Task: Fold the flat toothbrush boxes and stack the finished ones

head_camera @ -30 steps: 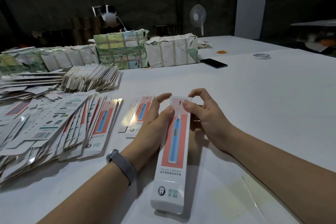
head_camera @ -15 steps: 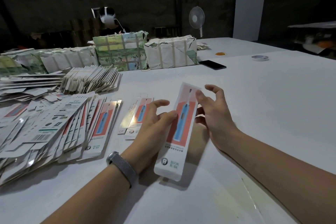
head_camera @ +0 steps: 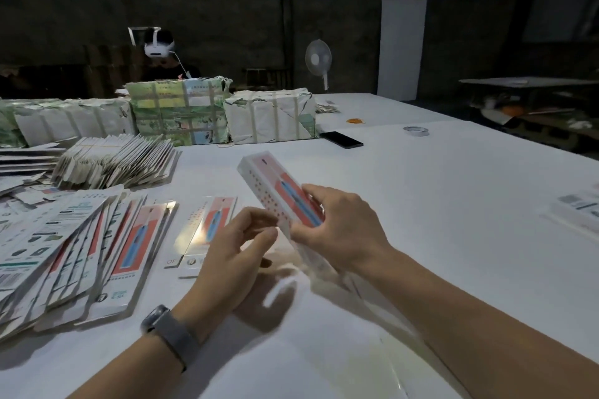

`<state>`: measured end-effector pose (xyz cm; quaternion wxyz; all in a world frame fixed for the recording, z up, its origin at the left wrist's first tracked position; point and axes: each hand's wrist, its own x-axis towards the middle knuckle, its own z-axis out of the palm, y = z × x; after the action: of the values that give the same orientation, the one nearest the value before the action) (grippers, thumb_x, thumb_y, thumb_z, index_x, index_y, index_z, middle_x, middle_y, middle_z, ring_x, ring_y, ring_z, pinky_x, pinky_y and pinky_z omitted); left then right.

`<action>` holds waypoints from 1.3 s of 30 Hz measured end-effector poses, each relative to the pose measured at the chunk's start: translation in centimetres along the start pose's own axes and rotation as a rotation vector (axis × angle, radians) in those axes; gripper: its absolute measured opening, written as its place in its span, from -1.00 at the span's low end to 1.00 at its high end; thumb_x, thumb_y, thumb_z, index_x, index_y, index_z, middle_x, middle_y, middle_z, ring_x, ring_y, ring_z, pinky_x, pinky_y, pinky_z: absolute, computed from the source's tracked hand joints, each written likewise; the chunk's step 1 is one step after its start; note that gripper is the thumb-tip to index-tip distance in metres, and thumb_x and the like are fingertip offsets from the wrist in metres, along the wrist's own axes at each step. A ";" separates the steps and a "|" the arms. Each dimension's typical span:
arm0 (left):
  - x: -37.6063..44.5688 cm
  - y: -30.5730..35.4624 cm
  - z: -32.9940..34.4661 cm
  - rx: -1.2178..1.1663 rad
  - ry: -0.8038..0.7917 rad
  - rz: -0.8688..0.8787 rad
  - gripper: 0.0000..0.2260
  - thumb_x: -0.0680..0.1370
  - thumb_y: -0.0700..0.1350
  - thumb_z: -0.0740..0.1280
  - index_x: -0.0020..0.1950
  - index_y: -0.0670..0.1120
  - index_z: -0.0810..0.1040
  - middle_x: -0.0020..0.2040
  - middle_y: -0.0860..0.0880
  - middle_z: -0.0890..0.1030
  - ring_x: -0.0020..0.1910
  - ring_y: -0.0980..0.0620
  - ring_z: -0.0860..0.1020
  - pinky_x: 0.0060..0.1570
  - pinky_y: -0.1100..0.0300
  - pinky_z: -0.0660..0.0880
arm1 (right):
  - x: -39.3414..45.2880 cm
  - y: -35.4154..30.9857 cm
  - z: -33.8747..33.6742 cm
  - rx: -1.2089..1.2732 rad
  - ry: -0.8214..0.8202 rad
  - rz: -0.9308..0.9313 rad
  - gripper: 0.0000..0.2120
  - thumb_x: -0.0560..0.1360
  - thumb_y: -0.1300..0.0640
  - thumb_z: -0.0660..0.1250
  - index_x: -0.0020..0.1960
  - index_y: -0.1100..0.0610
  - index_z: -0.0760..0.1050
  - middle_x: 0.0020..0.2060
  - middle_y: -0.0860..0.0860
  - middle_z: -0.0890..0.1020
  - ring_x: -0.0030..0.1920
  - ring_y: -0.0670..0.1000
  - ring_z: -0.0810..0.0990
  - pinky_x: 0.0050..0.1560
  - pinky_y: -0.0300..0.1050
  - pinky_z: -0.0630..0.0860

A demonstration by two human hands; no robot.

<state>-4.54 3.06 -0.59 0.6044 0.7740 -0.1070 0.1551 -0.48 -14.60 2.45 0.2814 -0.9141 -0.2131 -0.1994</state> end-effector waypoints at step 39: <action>0.1 0.4 -0.7 0.587 0.059 0.194 -0.60 0.45 -0.34 0.48 -0.17 0.21 0.58 -0.25 0.17 0.64 -0.26 0.14 0.55 -0.25 0.12 0.46 | 0.0 5.2 -4.4 -0.155 -0.120 0.098 -0.72 0.54 -0.02 0.26 0.22 -0.06 0.55 0.16 -0.08 0.57 0.21 -0.01 0.45 0.19 -0.02 0.43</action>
<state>-4.63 3.65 -0.04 0.3404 0.8968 -0.1136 0.2590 1.00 -21.17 3.57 0.2058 -0.9528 -0.1687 -0.1462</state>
